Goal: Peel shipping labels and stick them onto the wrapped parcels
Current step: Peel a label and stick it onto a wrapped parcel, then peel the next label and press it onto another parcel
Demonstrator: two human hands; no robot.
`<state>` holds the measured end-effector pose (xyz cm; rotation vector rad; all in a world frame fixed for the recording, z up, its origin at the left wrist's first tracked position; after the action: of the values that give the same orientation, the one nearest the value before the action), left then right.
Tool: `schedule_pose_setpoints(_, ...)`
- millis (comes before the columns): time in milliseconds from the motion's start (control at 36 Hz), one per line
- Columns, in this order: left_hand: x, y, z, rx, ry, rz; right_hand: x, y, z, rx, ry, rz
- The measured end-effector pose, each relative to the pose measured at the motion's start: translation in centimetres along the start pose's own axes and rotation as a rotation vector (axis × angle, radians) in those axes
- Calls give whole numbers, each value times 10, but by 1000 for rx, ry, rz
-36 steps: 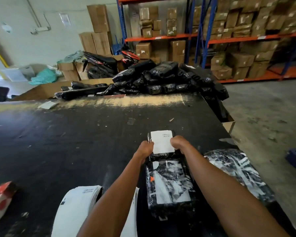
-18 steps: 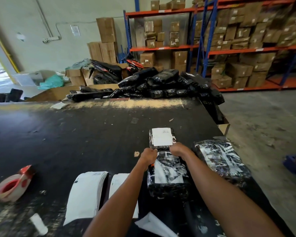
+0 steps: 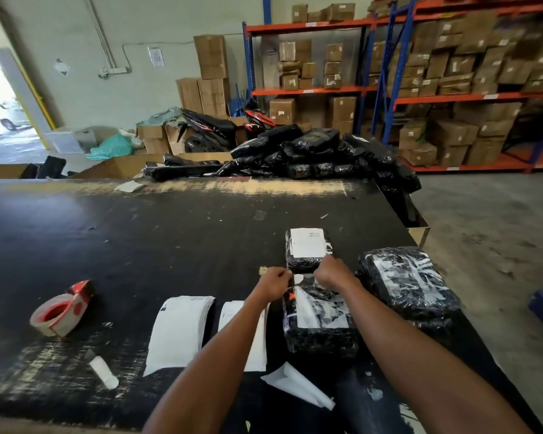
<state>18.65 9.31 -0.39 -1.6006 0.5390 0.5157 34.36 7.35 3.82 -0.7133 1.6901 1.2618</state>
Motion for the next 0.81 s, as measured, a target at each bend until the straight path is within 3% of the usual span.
schedule_pose_setpoints(111,-30,21,-1,86,12,124,8,28,-10,-165,-74,-68)
schedule_pose_setpoints(278,-76,57,-7,124,119,460,56,65,-17,-417,80,-159)
schedule_pose_setpoints(472,-89,104,-13,127,275,678,97,97,-40,-656,162,-528)
schedule_pose_setpoints(583,-85,122,-16,163,309,740,124,94,-58,-657,288,-681)
schedule_pose_setpoints(806,-81,135,-10,273,294,747,134,92,-62,-670,233,-727)
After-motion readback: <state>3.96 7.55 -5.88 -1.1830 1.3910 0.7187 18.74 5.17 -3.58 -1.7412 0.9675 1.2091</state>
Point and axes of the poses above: each hand's wrist, its own z-axis towards the middle knuckle, its own x-axis out of the palm, y = z × x, the point moved 5 cm from there along z, towards the middle knuckle, and after that the axes turned 11 degrees about -y, right-handed, at the moved point
